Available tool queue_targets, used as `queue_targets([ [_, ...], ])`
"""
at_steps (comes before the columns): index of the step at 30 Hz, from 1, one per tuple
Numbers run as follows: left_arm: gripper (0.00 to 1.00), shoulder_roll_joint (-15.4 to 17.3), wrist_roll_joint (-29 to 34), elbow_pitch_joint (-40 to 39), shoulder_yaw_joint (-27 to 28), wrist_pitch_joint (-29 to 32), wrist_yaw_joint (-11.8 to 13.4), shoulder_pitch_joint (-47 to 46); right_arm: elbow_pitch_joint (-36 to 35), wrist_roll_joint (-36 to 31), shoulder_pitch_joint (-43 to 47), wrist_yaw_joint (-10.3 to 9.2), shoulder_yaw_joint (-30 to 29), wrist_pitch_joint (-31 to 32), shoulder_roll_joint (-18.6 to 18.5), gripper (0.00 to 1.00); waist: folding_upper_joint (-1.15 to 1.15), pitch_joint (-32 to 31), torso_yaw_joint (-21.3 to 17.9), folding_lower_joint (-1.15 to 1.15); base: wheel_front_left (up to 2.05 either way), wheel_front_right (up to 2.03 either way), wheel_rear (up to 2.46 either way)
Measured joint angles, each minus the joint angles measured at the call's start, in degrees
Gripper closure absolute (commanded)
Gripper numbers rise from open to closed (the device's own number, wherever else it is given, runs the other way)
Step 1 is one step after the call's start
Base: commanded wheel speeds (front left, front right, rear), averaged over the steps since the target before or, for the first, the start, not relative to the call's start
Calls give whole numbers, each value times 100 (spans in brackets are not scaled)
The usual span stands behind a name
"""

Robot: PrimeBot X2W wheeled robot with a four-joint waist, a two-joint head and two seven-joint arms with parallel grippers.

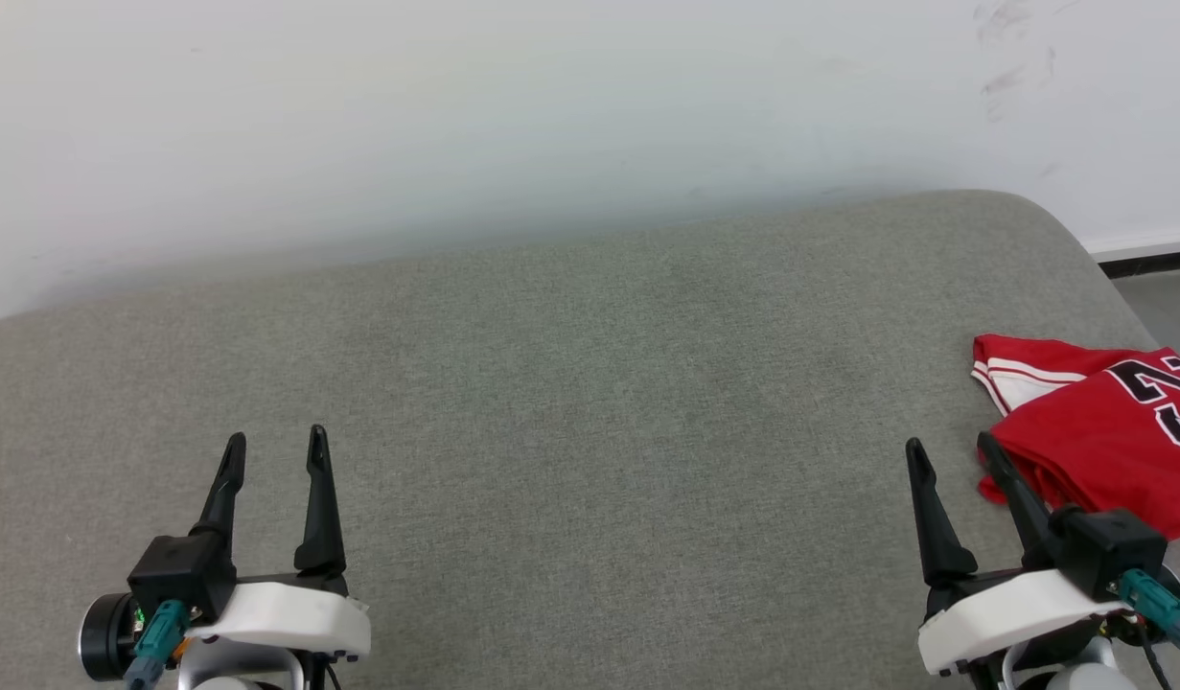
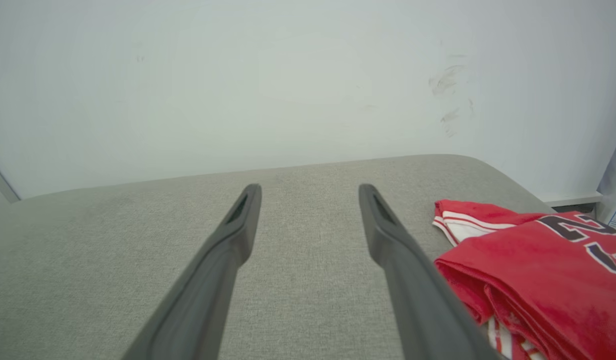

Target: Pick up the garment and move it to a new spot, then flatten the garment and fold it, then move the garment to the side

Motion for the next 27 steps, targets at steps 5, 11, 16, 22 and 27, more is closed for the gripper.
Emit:
queue_targets([
  [5,0,1,42,42,142,0,-99,160,-434,-167,281,0,66,189,22,0,0,-67,-1,0,0,0,0],
  [11,0,-22,208,153,172,0,-146,391,-625,-231,392,0,119,312,18,0,0,-126,60,0,0,0,0],
  [16,0,-53,322,209,141,0,-162,413,-688,-280,396,0,153,327,-31,0,0,-138,116,0,0,0,0],
  [22,0,-80,402,260,130,0,-180,400,-704,-321,391,0,218,360,-120,0,0,-118,167,0,0,0,0],
  [27,0,-131,403,252,120,0,-192,399,-695,-325,355,0,235,368,-174,0,0,-86,203,0,0,0,0],
])
